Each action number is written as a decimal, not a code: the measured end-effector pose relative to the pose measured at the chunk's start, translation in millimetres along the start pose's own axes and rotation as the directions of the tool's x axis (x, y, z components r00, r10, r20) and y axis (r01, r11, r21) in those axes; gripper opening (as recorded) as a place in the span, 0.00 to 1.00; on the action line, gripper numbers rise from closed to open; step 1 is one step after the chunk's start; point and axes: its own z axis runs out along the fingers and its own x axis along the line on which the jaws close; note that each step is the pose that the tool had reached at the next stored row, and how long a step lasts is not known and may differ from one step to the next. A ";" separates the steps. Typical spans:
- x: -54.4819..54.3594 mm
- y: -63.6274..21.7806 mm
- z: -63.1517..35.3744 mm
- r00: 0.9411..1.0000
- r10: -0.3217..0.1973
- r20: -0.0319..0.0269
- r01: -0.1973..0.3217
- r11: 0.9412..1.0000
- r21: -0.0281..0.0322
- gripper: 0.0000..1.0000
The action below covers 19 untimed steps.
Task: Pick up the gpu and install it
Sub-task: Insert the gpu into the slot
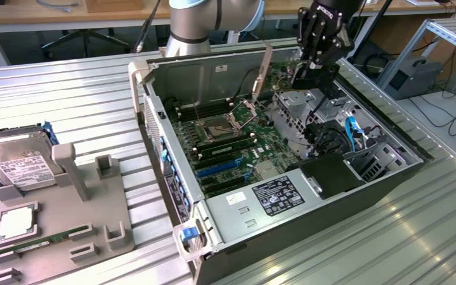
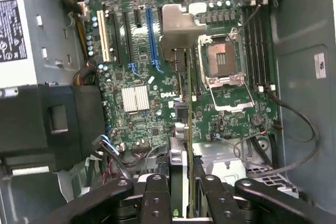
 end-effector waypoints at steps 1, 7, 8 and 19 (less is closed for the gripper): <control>0.0 0.0 0.0 1.000 -0.028 0.000 0.028 1.000 0.001 0.27; 2.5 24.4 0.3 0.999 -0.032 0.000 0.032 0.999 0.006 0.27; 2.6 25.8 0.3 0.999 -0.032 0.000 0.032 0.999 0.006 0.27; 4.2 42.5 8.0 0.999 -0.043 0.001 0.043 0.999 0.018 0.27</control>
